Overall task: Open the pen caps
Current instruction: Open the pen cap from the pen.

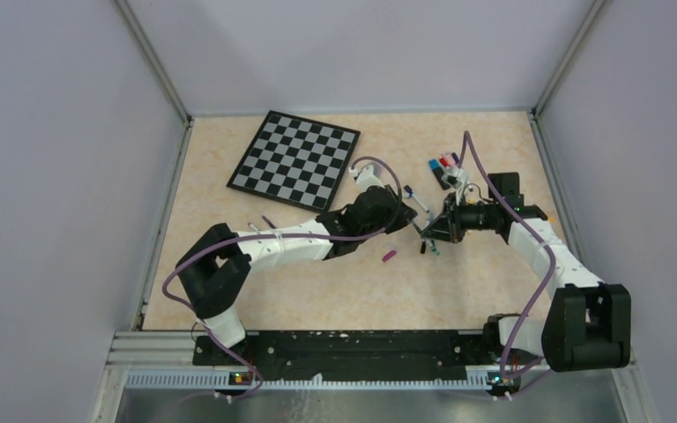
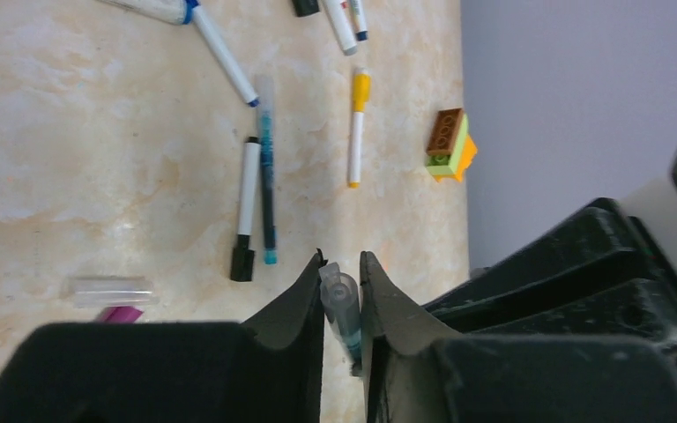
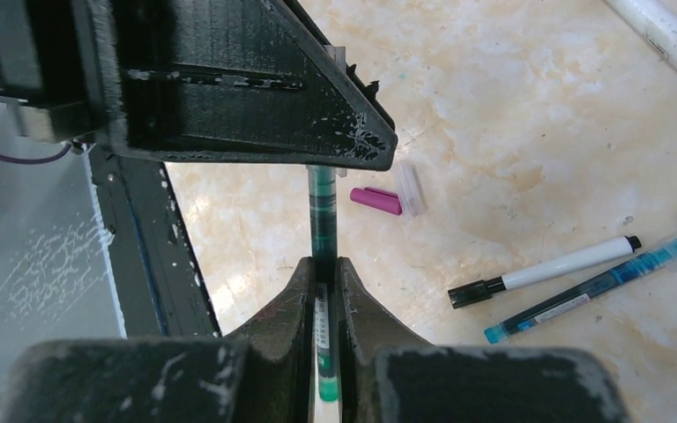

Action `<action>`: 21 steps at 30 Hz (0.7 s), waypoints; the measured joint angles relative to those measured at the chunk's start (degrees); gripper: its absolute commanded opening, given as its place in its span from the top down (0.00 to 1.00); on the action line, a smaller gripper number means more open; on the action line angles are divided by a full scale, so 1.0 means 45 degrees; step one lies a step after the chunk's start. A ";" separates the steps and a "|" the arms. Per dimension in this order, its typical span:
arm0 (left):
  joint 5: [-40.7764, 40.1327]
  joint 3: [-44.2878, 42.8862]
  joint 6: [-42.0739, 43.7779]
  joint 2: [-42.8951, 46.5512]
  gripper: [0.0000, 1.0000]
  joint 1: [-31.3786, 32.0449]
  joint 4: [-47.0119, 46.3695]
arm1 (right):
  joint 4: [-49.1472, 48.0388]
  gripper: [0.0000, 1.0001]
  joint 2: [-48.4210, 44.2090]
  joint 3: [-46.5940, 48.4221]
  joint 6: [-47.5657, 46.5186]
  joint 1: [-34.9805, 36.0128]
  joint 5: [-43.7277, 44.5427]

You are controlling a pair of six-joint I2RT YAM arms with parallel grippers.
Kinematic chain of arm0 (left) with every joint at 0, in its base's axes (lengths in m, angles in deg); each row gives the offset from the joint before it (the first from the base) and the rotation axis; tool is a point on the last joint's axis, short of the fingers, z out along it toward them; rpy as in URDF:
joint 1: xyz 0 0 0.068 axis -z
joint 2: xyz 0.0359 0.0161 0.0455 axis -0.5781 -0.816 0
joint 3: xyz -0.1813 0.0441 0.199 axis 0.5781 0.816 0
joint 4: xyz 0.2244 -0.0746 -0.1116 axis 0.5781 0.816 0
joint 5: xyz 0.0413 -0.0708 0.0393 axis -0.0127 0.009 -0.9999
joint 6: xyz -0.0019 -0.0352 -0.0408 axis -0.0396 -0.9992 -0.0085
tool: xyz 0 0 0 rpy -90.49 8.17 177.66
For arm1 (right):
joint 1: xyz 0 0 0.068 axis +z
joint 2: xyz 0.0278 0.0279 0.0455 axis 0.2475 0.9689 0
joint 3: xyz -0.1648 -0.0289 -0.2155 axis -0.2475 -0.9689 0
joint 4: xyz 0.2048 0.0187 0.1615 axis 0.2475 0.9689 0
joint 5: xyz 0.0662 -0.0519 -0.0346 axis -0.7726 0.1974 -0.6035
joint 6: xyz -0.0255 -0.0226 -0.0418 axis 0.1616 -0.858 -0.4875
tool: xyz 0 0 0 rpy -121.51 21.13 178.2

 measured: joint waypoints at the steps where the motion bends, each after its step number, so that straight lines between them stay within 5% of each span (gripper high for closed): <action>1: 0.0015 0.0000 -0.0112 0.0000 0.94 0.0000 -0.0044 | 0.0010 1.00 0.0000 0.0000 -0.0029 0.0024 0.0044; 5: 0.0126 -0.0078 -0.0107 0.0000 1.00 0.0058 -0.0204 | 0.0034 0.99 -0.0010 -0.0092 -0.0112 0.0141 0.0087; 8: 0.0228 -0.0049 -0.0044 0.0000 1.00 0.0058 -0.0291 | -0.0005 0.68 -0.0010 -0.0107 -0.0087 0.0141 0.0068; 10: 0.0267 0.0141 0.0039 0.0000 1.00 0.0058 -0.0636 | -0.0034 0.57 -0.0010 -0.0121 0.0024 0.0141 0.0034; 21: 0.0670 0.1477 0.0636 0.0010 1.00 0.0058 -0.2676 | -0.0559 0.55 0.0175 -0.0340 0.0748 0.0209 -0.0646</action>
